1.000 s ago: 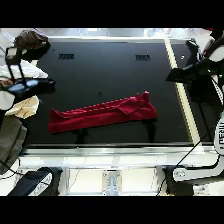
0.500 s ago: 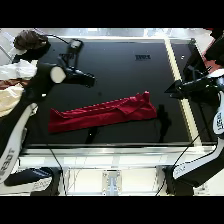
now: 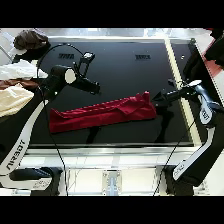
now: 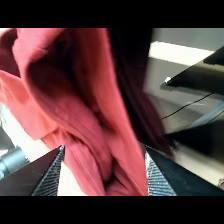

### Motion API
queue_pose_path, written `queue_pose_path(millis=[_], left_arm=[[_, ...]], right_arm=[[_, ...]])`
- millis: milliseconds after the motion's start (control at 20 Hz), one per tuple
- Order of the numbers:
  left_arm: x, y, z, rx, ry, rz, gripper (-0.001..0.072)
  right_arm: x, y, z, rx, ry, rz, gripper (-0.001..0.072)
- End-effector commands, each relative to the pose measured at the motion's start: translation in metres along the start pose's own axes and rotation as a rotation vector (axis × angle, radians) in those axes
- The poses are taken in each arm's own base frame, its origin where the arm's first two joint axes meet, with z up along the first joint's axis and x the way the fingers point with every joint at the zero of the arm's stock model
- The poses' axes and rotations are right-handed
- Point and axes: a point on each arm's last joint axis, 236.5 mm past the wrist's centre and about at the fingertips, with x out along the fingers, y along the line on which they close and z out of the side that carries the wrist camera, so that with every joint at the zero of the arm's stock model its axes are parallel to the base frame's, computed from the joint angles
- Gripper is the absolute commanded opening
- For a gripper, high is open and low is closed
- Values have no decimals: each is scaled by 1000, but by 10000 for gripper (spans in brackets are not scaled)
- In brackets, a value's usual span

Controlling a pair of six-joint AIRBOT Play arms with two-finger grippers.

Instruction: Fold the shirts.

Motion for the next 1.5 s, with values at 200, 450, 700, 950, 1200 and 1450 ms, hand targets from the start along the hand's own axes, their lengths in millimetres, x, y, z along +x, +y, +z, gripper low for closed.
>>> queue_pose_path(millis=[200,450,700,950,1200,1450], left_arm=[[1,0,-6,-1,25,-2,485],[7,-2,-35,-5,125,-12,15],[45,-21,-115,-85,296,-92,15],[77,-38,-140,-169,250,-135,14],[74,-28,-123,-184,181,-118,14],[-73,97,-70,-174,-121,186,14]], right_arm=[[51,51,-4,-115,80,100,539],[47,121,-14,-218,137,265,21],[30,197,-28,-387,101,265,21],[36,272,-56,-555,98,129,20],[56,342,-85,-722,90,40,20],[118,373,-114,-771,106,1,19]])
